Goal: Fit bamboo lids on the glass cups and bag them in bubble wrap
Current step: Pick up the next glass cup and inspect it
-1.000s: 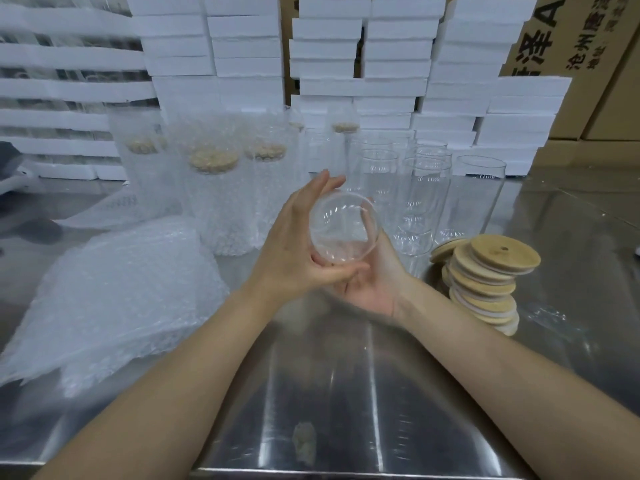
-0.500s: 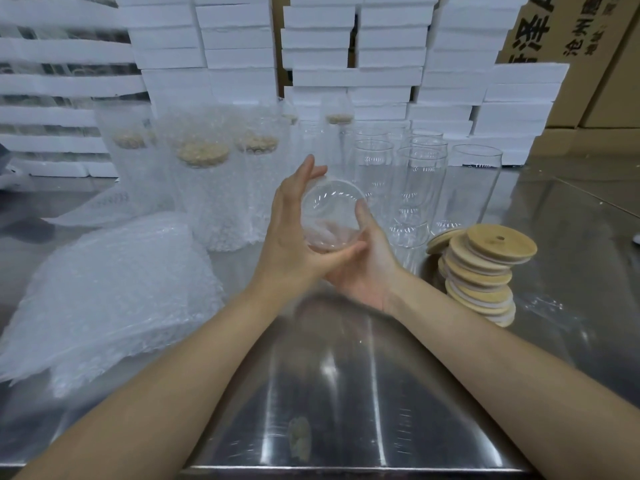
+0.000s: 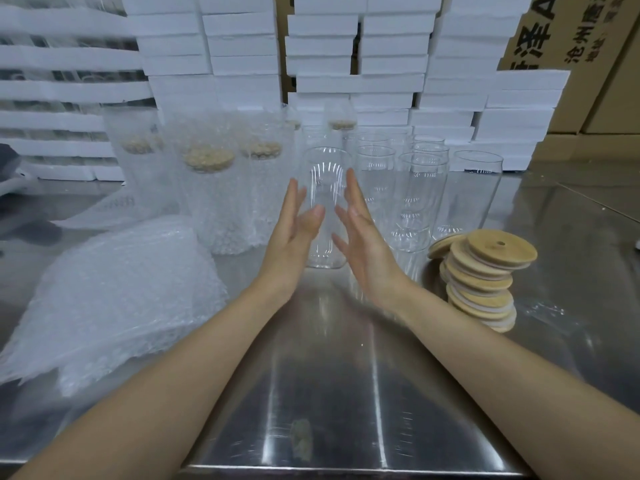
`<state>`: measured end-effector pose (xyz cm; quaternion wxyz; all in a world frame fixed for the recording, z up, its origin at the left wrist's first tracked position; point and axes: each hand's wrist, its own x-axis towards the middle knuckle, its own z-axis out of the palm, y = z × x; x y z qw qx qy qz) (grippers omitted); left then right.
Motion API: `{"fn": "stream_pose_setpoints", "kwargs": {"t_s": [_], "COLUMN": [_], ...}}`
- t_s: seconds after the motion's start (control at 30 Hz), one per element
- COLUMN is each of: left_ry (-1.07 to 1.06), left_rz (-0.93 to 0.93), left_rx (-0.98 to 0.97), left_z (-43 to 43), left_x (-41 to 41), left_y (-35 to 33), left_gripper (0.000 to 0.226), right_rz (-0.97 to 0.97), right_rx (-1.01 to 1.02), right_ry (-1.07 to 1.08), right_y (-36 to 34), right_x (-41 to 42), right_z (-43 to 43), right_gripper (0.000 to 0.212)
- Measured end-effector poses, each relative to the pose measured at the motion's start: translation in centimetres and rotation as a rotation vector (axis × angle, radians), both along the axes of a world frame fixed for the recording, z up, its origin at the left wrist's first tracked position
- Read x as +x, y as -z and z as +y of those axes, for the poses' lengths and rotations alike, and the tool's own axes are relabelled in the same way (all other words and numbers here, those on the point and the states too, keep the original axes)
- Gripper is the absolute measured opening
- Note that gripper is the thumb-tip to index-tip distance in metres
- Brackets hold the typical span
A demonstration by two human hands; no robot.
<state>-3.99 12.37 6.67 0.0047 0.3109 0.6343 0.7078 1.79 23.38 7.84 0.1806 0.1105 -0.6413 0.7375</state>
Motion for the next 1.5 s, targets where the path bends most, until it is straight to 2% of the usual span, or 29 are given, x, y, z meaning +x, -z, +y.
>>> {"fn": "stream_pose_setpoints", "kwargs": {"t_s": [0.13, 0.27, 0.33, 0.4, 0.47, 0.57, 0.6, 0.67, 0.7, 0.83, 0.93, 1.03, 1.1, 1.2, 1.27, 1.37, 1.5], "left_ry": [-0.004, -0.002, 0.064, 0.122, 0.152, 0.128, 0.118, 0.099, 0.087, 0.080, -0.033, -0.178, -0.163, -0.069, -0.084, -0.142, -0.176], "left_rz": [-0.131, -0.253, -0.359, -0.415, -0.411, -0.368, -0.345, -0.317, -0.311, -0.276, -0.191, -0.048, 0.009, -0.029, 0.015, 0.016, -0.043], "left_rx": [0.030, 0.126, 0.214, 0.216, 0.172, 0.099, 0.083, 0.079, 0.087, 0.083, 0.109, -0.002, -0.115, -0.178, -0.228, -0.205, -0.116], "left_z": [-0.2, -0.1, 0.0, 0.3, 0.6, 0.9, 0.9, 0.6, 0.5, 0.6, 0.6, 0.6, 0.6, 1.1, 1.2, 1.2, 1.2], "left_x": [-0.8, -0.6, -0.4, -0.1, 0.2, 0.2, 0.2, 0.1, 0.0, 0.1, 0.1, 0.1, 0.2, 0.8, 0.9, 0.5, 0.4], "left_y": [0.3, 0.1, -0.2, -0.4, -0.3, -0.1, -0.2, -0.4, -0.4, -0.4, -0.3, 0.1, 0.5, 0.5, 0.7, 0.9, 1.0], "left_gripper": [0.096, 0.091, 0.085, 0.079, 0.081, 0.073, 0.069, 0.069, 0.068, 0.051, 0.035, 0.041, 0.051, 0.097, 0.108, 0.100, 0.091], "right_rz": [0.041, 0.011, -0.034, -0.115, -0.179, -0.182, -0.188, -0.188, -0.177, -0.134, -0.098, -0.073, -0.066, -0.086, -0.086, -0.064, 0.006], "right_rx": [0.050, -0.085, -0.167, -0.198, -0.241, -0.238, -0.222, -0.198, -0.201, -0.265, -0.223, -0.124, -0.131, -0.231, -0.236, -0.124, 0.299], "right_ry": [-0.011, 0.008, 0.013, -0.025, -0.115, -0.098, -0.090, -0.096, -0.117, -0.151, 0.014, 0.174, 0.184, 0.153, 0.154, 0.198, 0.362], "right_y": [-0.1, -0.5, -0.5, -0.3, -0.2, 0.1, 0.2, 0.5, 0.7, 0.7, 0.8, 0.9, 0.6, -0.2, -0.6, -0.9, -1.3], "right_x": [-0.1, 0.0, -0.3, -0.4, -0.4, -0.4, -0.4, -0.5, -0.6, -0.8, -0.7, -0.6, -0.5, -0.3, -0.1, 0.2, 1.0], "right_z": [-0.2, 0.3, 0.6, 0.4, 0.0, 0.1, 0.3, 0.6, 0.6, 0.8, 0.9, 0.8, 0.8, 1.0, 0.9, 0.4, -0.2], "right_gripper": [0.062, 0.055, 0.053, 0.052, 0.040, 0.032, 0.035, 0.064, 0.070, 0.070, 0.063, 0.065, 0.062, 0.052, 0.049, 0.049, 0.062]}}
